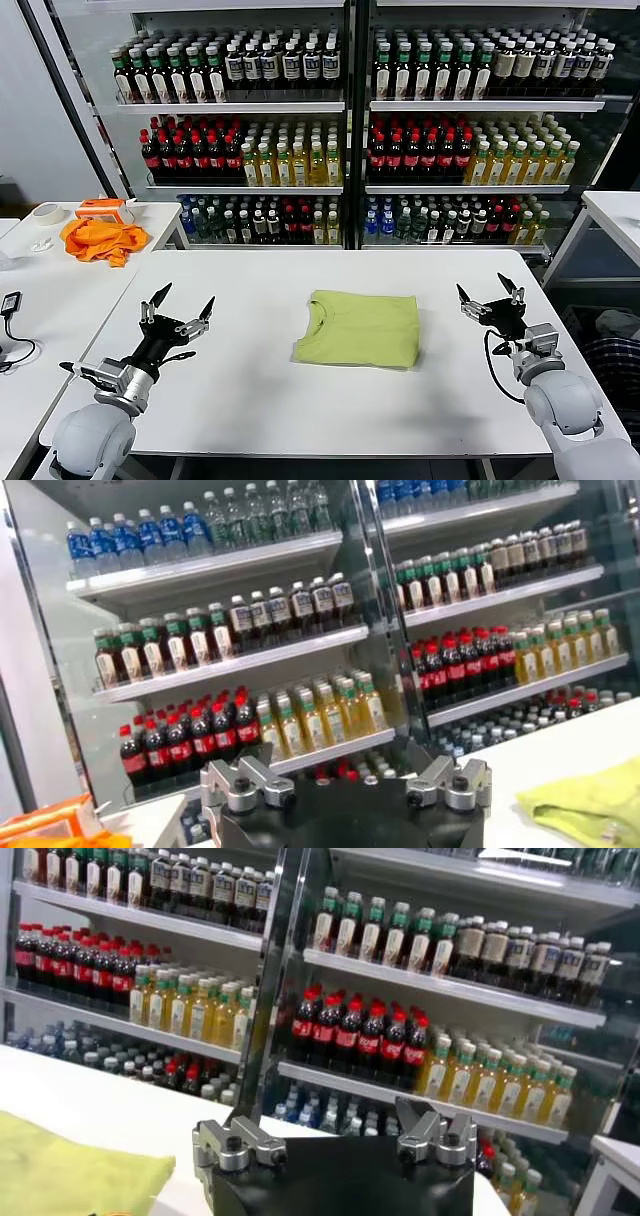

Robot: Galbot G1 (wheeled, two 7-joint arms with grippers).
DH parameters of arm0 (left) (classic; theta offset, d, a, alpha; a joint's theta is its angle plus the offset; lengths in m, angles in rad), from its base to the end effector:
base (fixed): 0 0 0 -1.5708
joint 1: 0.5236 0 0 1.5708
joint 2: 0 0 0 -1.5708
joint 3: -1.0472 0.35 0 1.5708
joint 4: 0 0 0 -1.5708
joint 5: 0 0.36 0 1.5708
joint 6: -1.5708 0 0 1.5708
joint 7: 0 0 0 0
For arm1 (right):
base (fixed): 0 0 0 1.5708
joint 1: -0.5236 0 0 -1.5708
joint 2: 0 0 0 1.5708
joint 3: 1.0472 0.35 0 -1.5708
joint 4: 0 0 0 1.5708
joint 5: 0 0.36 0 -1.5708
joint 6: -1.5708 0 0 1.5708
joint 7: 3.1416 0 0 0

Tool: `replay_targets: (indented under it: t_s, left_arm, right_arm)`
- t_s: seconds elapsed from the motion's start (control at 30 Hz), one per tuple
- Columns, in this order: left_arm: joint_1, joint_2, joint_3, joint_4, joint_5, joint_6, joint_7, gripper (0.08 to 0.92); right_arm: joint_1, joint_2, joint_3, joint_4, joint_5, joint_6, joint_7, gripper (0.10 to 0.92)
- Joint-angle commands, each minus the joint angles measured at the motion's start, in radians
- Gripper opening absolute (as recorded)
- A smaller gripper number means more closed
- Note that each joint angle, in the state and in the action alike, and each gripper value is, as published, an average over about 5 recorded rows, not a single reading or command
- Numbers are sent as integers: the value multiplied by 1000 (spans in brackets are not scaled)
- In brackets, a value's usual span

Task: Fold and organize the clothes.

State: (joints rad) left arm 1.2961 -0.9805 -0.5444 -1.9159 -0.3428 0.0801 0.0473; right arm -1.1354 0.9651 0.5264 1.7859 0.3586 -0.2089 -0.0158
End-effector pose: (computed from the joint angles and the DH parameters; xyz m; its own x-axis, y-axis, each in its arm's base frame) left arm 0.2825 0.1329 -0.2634 -0.9792 0.1991 0.0376 0.2024 0.9519 0.2298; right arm 0.3306 -0.1563 -0.2541 -0.9897 -0.0836 0.1158 -0.1098 0.9640 -0.2422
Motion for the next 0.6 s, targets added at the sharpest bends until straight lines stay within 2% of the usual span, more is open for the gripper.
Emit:
replay_targets:
  t_s: [0.03, 0.17, 0.4, 0.6]
  left_arm:
    - [-46, -3, -4, 60, 49, -11, -35, 823]
    - [-73, -7, -10, 103, 66, -25, -54, 823]
    - [-47, -19, -3, 67, 91, -40, -68, 823]
    - [-30, -41, -3, 86, 117, -100, -29, 823]
  right_arm:
    - [-29, 12, 29, 25, -56, 30, 5, 823]
    - [-46, 21, 20, 57, -102, 29, 4, 823]
    - [-51, 15, 20, 29, -111, 67, -7, 823]
    - [-57, 27, -5, 23, -114, 98, 14, 823]
